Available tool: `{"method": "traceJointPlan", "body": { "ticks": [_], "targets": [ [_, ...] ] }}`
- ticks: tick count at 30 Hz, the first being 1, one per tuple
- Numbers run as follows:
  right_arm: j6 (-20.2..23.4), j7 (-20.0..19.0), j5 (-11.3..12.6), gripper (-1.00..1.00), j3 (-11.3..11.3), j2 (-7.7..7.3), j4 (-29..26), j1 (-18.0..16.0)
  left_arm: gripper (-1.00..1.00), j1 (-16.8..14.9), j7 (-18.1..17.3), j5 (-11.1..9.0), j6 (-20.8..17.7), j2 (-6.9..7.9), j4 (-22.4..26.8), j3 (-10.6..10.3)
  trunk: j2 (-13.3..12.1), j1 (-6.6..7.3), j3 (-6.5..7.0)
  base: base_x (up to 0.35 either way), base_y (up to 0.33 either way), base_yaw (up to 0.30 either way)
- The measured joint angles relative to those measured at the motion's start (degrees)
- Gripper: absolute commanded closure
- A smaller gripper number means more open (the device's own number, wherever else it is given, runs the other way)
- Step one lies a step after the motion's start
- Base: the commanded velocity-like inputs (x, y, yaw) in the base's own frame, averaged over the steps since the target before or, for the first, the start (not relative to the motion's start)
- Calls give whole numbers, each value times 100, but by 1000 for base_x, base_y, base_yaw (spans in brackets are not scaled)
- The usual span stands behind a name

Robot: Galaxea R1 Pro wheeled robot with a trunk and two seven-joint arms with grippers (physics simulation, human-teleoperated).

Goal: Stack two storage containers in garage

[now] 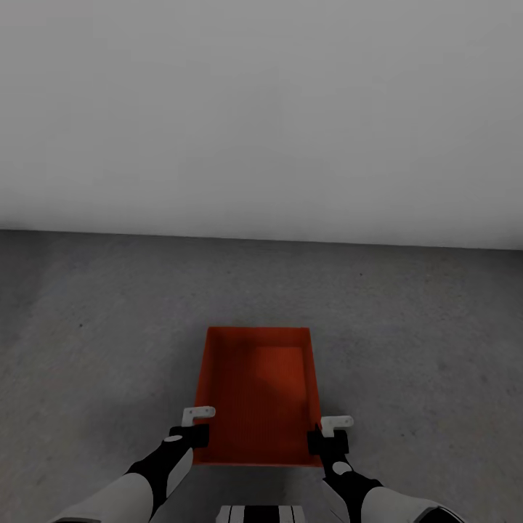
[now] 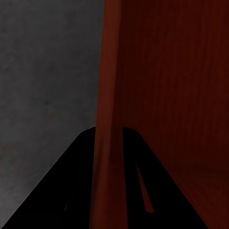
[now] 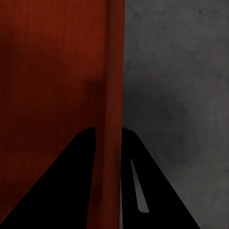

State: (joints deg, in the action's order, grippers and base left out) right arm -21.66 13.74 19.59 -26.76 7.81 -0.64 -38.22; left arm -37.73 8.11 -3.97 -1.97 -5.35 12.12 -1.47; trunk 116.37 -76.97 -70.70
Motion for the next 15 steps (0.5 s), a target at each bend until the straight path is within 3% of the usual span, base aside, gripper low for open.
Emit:
{"method": "traceJointPlan", "body": {
  "ticks": [15],
  "targets": [
    [3, -1, 1, 100, -4, 0, 2, 0, 100, 2, -1, 3, 0, 0, -4, 6, 0, 0, 0, 0, 0, 0]
  ]
}}
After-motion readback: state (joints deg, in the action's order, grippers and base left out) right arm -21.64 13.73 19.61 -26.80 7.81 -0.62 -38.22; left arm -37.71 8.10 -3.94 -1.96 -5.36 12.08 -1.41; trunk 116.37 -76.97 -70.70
